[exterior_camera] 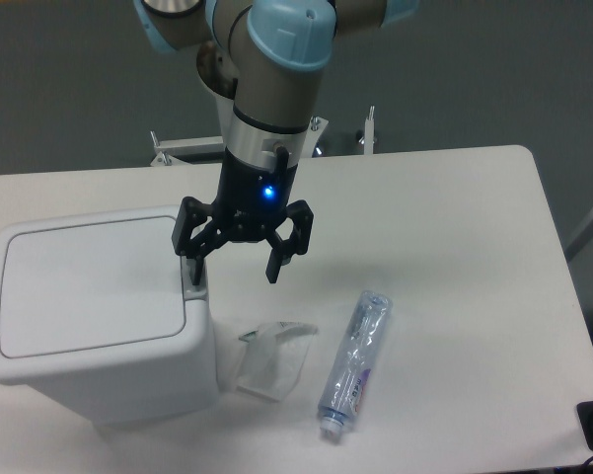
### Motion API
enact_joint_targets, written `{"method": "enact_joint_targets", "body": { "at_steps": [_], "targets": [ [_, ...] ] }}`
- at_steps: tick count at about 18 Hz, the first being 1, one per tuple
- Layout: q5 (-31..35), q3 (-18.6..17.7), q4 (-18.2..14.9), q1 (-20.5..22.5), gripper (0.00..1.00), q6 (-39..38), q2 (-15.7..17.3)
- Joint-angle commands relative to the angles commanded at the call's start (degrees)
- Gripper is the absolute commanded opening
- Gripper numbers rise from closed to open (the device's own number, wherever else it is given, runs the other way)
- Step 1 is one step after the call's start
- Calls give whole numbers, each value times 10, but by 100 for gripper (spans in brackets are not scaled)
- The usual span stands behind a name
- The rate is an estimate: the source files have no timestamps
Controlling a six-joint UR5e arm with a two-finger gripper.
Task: Open the trash can
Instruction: 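Lower the gripper finger onto the lid's raised back edge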
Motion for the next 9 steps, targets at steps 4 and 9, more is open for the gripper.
{"method": "enact_joint_targets", "body": {
  "at_steps": [4,9],
  "targets": [
    [0,-3,1,0,100,0,-2],
    [3,-3,1,-5,100,2,-3]
  ]
}}
